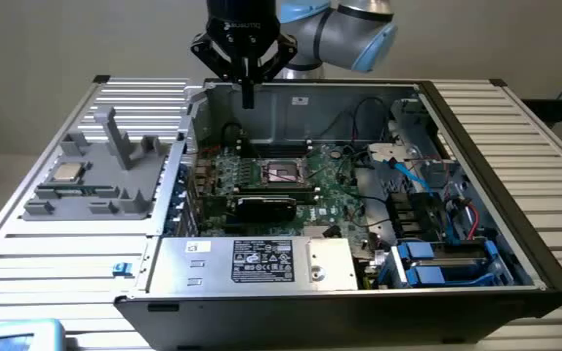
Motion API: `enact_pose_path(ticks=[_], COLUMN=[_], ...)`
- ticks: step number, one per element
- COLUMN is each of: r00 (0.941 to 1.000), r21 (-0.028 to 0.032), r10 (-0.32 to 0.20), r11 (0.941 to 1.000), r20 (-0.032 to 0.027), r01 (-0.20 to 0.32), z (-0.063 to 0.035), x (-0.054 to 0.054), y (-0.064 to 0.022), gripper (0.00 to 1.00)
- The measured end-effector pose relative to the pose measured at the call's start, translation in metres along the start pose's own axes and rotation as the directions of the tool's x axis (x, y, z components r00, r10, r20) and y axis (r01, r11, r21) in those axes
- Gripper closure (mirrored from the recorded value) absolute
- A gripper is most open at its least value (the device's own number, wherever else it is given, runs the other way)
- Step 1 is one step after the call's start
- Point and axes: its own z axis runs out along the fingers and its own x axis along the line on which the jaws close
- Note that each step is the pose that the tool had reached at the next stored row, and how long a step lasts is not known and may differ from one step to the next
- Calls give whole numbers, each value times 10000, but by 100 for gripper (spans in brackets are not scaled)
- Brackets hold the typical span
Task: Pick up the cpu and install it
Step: 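Reach for the cpu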
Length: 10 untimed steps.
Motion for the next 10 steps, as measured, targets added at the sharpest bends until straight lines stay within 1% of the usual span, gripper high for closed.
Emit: enact_pose_path(ticks=[10], r00=[10000], r21=[-1], r10=[0], r11=[10000], r20=[1], r01=[0], z=[0], x=[0], y=[0], gripper=[89])
